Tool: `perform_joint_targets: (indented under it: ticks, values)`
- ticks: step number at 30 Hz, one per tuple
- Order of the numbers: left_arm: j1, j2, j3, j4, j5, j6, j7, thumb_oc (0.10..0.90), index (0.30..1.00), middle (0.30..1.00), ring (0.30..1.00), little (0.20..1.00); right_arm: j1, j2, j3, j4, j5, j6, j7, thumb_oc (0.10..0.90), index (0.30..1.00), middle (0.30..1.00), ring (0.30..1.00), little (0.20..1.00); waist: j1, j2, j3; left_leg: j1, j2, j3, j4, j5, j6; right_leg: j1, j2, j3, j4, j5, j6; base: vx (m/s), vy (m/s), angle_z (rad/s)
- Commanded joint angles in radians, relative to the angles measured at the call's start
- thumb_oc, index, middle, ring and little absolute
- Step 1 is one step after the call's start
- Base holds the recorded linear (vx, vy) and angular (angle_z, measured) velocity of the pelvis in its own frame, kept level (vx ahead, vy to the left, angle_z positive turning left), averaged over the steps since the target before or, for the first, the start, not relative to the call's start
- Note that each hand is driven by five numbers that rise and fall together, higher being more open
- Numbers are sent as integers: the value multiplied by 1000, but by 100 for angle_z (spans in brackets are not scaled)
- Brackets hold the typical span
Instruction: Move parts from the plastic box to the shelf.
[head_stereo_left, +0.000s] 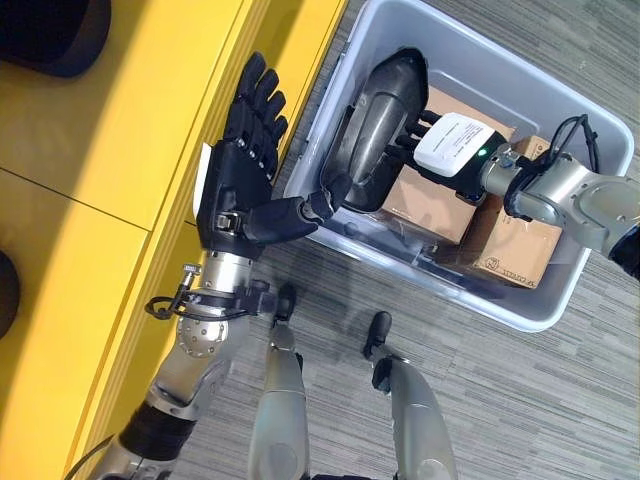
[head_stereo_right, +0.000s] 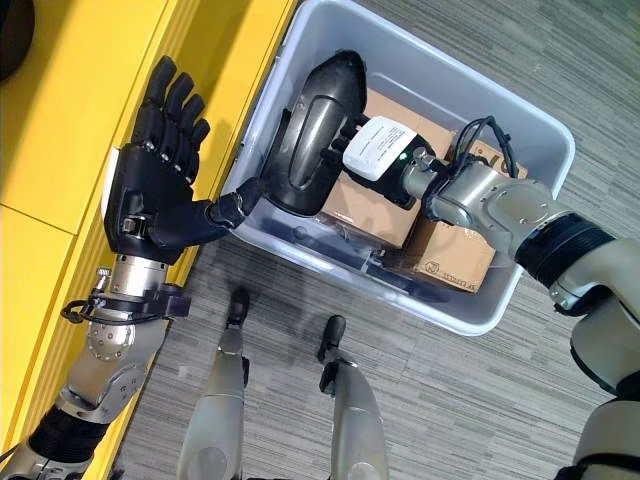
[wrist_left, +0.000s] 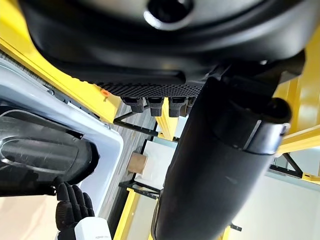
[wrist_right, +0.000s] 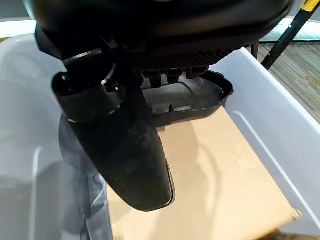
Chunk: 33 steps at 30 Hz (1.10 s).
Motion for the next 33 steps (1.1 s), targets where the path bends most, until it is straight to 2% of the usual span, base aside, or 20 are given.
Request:
perform_joint_targets:
  ticks: [1, 16, 25, 33]
  values:
    - [-66, -34, 13, -152, 32, -131, -4, 900, 1000, 1000, 1000, 1000, -209, -52, 57, 5, -23, 31, -74, 900, 1000, 1000, 1000, 1000, 1, 26, -6, -35, 36, 32, -24, 49, 7, 138, 11, -7, 28, -174, 16, 26, -4, 12]
    - [-82, -60, 0, -150, 34, -130, 15, 900, 1000, 1000, 1000, 1000, -248, -34, 86, 42, -40, 53, -90, 900, 1000, 1000, 1000, 1000, 9, 32, -3, -83, 2, 5, 2, 28, 17, 122, -1, -22, 43, -194, 10, 39, 1, 7]
    - [-85, -75, -2, -152, 36, -131, 26, 900, 1000, 1000, 1000, 1000, -247, -2, 104, 101, -63, 66, -92, 900, 1000, 1000, 1000, 1000, 15, 39, -3, -137, -16, -8, 27, 18, 21, 67, -1, -23, 80, -201, 7, 5, 5, 6]
    - [-88, -84, -8, -155, 47, -130, 37, 900, 1000, 1000, 1000, 1000, -249, 23, 106, 152, -61, 79, -103, 900, 1000, 1000, 1000, 1000, 19, 42, -3, -235, -35, -21, 82, 3, 24, -29, -4, -18, 139, -208, 2, -2, 7, 5]
